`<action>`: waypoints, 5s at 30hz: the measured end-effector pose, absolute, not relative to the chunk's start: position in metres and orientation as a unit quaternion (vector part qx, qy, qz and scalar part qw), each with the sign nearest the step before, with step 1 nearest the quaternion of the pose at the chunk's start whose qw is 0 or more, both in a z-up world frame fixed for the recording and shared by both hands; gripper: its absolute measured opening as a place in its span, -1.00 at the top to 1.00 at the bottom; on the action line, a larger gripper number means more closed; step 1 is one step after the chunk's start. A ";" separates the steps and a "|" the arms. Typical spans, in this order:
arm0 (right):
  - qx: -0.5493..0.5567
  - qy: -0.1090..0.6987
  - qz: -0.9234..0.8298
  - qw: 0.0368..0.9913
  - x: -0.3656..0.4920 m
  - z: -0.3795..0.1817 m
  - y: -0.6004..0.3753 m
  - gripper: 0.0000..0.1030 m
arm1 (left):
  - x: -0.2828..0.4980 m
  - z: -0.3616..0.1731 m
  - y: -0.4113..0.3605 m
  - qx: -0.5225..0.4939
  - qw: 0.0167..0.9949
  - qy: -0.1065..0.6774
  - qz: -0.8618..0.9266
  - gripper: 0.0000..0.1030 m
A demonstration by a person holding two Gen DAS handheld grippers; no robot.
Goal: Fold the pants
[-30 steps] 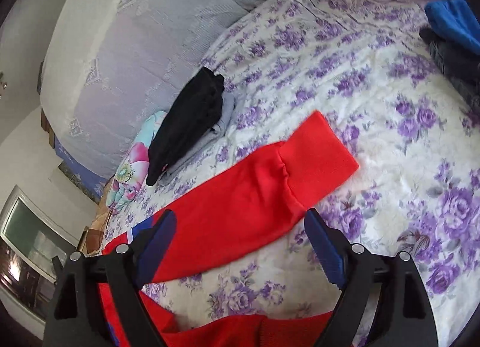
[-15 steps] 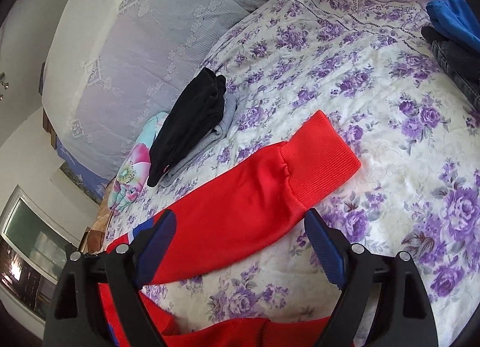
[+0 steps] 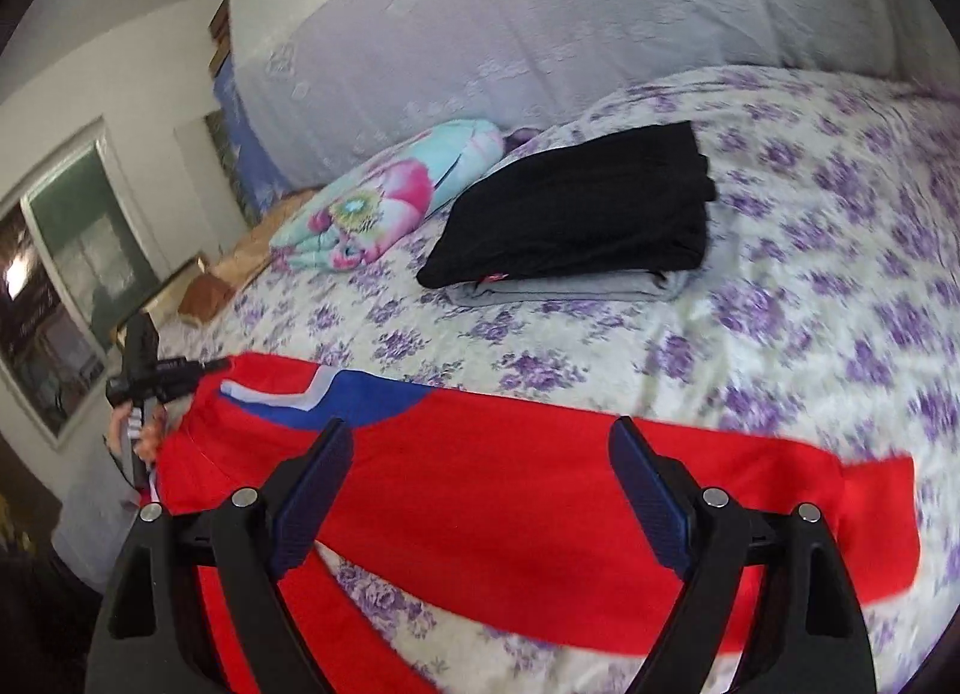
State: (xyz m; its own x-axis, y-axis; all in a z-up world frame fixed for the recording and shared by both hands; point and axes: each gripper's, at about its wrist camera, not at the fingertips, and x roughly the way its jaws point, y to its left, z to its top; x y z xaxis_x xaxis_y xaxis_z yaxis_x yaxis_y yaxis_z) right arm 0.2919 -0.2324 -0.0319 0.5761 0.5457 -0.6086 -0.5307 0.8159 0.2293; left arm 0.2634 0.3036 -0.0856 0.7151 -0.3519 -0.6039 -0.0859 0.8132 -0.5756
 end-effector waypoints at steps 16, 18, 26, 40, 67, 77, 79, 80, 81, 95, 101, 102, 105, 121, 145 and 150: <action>-0.222 0.408 0.412 0.784 0.362 -0.085 -0.133 0.15 | 0.271 -0.097 0.309 -0.326 0.862 0.377 -0.097 0.80; -0.215 0.409 0.414 0.784 0.363 -0.088 -0.132 0.41 | 0.274 -0.098 0.310 -0.330 0.860 0.378 -0.098 0.80; -0.229 0.378 0.391 0.808 0.340 -0.074 -0.130 0.93 | 0.272 -0.093 0.310 -0.330 0.867 0.357 -0.111 0.85; -0.210 0.296 0.389 0.847 0.230 -0.002 -0.143 0.93 | 0.226 -0.051 0.304 -0.307 0.896 0.302 -0.112 0.85; -0.175 0.295 0.394 0.853 0.043 -0.041 -0.164 0.93 | 0.059 -0.090 0.273 -0.415 0.843 0.305 -0.158 0.77; -0.171 0.275 0.387 0.863 0.038 -0.028 -0.163 0.93 | 0.045 -0.086 0.300 -0.440 0.837 0.305 -0.109 0.66; -0.169 0.277 0.387 0.863 0.039 -0.029 -0.163 0.93 | 0.038 -0.085 0.299 -0.434 0.840 0.310 -0.100 0.36; -0.168 0.278 0.387 0.863 0.039 -0.030 -0.163 0.93 | 0.038 -0.086 0.298 -0.435 0.838 0.315 -0.095 0.28; -0.167 0.278 0.387 0.863 0.039 -0.031 -0.163 0.93 | 0.038 -0.087 0.297 -0.436 0.836 0.318 -0.095 0.28; -0.159 0.268 0.397 0.863 0.031 -0.026 -0.158 0.93 | 0.066 -0.083 0.299 -0.448 0.837 0.310 -0.054 0.76; -0.174 0.321 0.412 0.835 0.033 -0.064 -0.141 0.93 | 0.047 -0.082 0.310 -0.435 0.848 0.301 -0.041 0.77; -0.174 0.334 0.412 0.830 0.035 -0.074 -0.140 0.93 | 0.048 -0.092 0.312 -0.435 0.844 0.313 -0.032 0.77; -0.160 0.346 0.413 0.827 0.038 -0.089 -0.140 0.92 | 0.044 -0.118 0.321 -0.471 0.824 0.311 -0.047 0.71; -0.051 0.366 0.415 0.831 0.046 -0.102 -0.161 0.84 | 0.073 -0.100 0.201 -0.270 0.875 0.392 -0.094 0.44; -0.140 0.419 -0.039 0.896 0.197 -0.088 -0.164 -0.47 | 0.061 -0.098 0.191 -0.258 0.885 0.372 -0.109 -0.23; -0.101 0.403 -0.001 0.910 0.183 -0.082 -0.190 0.49 | 0.062 -0.099 0.192 -0.263 0.882 0.372 -0.117 -0.30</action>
State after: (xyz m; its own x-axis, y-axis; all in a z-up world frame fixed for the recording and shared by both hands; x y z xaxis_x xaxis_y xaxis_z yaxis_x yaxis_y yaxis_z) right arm 0.1835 -0.1903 -0.0818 0.6747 -0.0834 -0.7334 -0.0789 0.9798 -0.1839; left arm 0.0618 0.1920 -0.0987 0.6958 -0.4022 -0.5950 0.0104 0.8341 -0.5516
